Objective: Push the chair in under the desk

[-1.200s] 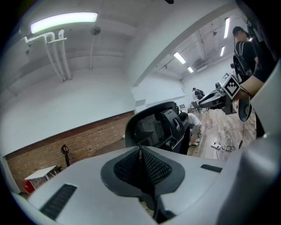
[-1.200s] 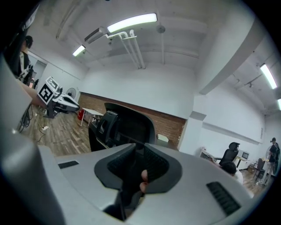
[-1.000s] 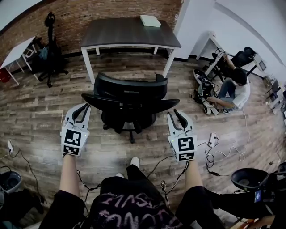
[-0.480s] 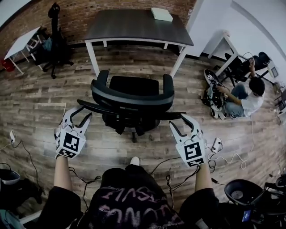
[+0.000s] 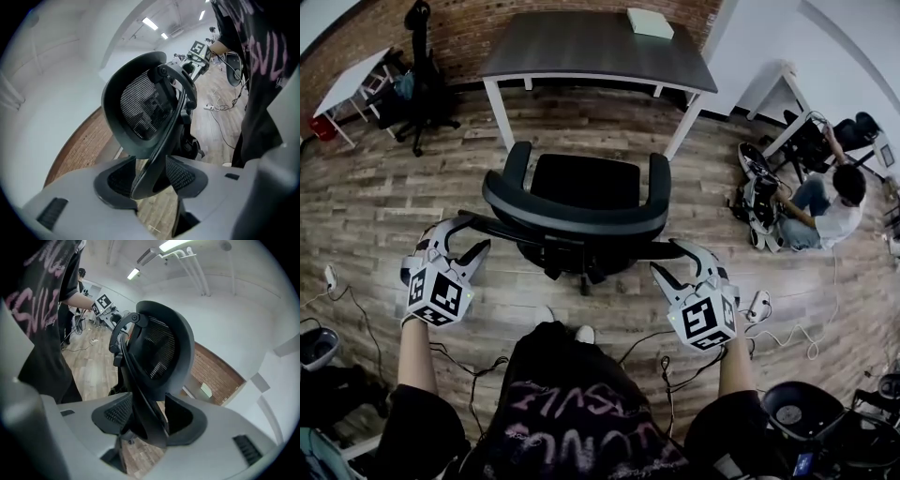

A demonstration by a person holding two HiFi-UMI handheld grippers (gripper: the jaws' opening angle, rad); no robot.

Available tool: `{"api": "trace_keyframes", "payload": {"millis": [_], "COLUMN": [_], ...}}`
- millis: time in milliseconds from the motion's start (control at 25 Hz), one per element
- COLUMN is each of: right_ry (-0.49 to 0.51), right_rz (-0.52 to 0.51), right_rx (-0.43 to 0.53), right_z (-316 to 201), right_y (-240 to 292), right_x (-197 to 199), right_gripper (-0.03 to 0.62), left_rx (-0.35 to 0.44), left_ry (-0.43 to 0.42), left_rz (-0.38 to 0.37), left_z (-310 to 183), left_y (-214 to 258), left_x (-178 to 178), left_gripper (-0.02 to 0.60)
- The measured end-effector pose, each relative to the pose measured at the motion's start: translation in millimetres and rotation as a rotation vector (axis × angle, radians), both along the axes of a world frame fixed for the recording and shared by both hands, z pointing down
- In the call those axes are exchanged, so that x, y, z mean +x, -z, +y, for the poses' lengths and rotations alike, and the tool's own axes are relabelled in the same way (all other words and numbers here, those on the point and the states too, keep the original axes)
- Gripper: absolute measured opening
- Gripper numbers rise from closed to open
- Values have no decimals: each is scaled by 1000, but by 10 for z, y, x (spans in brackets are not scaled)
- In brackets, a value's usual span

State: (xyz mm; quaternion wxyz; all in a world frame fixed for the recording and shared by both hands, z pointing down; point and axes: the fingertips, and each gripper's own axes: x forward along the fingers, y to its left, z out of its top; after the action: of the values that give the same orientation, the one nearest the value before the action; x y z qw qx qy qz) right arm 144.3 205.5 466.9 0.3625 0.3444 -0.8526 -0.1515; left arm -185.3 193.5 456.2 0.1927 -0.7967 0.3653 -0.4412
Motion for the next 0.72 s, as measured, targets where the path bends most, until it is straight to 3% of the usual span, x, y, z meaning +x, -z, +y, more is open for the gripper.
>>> {"api": "trace_keyframes", "payload": {"millis": [320, 720], "right_ry": [20, 26], "right_rz": [71, 90], "right_rx": [-38, -81], "right_z": [-66, -84], "right_y": [-171, -199], "right_x": [-75, -125], "right_gripper": [222, 218], "left_rx": [-47, -75], "left_ry": [-59, -96], "left_rz": [-106, -97], "left_z": [-111, -134], "left_y": [-229, -285], "left_x": [28, 36], "left_gripper": [216, 201]}}
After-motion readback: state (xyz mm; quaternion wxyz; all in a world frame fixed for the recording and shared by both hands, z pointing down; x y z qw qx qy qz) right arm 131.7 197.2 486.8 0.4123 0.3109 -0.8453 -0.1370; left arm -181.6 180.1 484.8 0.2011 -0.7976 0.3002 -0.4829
